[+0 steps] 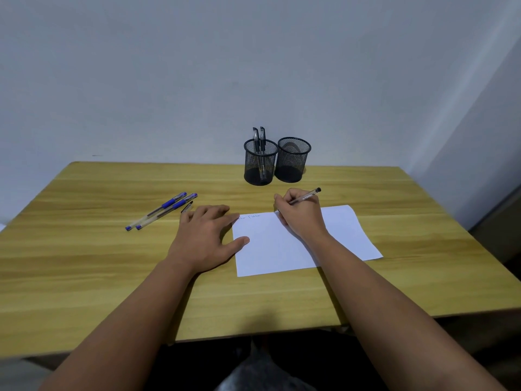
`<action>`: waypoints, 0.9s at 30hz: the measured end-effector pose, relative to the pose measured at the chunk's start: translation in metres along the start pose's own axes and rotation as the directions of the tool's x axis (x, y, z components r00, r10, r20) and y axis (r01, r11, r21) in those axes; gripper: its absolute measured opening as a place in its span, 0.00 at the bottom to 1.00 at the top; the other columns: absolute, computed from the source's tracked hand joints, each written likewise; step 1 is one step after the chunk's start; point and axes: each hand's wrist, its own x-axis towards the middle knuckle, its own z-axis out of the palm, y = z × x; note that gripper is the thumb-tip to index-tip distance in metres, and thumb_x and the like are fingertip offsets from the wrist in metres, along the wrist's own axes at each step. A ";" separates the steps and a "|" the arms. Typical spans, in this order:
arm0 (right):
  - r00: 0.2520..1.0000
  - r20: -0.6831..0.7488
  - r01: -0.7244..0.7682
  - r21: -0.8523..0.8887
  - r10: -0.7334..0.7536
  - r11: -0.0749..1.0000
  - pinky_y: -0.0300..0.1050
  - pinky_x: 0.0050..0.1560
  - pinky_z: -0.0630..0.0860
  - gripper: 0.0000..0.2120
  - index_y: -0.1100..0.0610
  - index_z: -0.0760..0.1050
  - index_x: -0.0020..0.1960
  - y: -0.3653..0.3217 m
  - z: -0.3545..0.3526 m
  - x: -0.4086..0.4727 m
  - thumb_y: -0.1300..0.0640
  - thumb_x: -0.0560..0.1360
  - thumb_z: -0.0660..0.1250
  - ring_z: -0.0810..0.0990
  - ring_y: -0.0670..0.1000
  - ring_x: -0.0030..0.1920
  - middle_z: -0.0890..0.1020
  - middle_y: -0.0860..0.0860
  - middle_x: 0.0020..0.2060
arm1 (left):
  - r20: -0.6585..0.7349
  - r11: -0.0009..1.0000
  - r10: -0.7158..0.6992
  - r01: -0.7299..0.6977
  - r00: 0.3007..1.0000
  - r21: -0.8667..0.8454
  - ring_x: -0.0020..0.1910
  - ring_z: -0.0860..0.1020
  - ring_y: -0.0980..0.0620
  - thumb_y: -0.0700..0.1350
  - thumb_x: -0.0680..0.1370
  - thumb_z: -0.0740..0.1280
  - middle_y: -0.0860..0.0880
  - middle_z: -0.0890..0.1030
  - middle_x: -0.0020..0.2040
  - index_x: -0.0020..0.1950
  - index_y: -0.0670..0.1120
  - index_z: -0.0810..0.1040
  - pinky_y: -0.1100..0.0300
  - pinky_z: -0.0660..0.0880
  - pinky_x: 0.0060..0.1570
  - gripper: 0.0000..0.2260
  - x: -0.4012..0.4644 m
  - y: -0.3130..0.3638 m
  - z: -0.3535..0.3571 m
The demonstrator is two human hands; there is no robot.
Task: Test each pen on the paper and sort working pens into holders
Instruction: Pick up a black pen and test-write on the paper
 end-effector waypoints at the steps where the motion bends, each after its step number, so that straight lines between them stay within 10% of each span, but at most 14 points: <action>1: 1.000 -0.001 0.006 -0.008 -0.006 1.000 0.42 0.30 0.73 0.20 0.70 0.70 0.39 0.000 0.000 0.000 0.58 0.80 0.73 0.77 0.57 0.31 0.77 0.67 0.31 | 0.002 1.000 0.001 -0.001 1.000 0.001 0.72 0.66 0.53 0.73 0.73 0.59 0.56 0.73 0.72 0.70 0.62 0.74 0.45 0.57 0.69 0.29 0.000 0.000 0.000; 27: 0.997 0.012 0.071 -0.111 -0.070 0.991 0.43 0.30 0.75 0.19 0.68 0.70 0.36 0.002 -0.002 0.000 0.60 0.79 0.72 0.76 0.55 0.29 0.74 0.69 0.30 | -0.006 1.000 -0.010 0.010 1.000 -0.018 0.71 0.67 0.52 0.73 0.73 0.59 0.57 0.74 0.72 0.69 0.62 0.76 0.44 0.58 0.69 0.29 0.000 0.001 0.001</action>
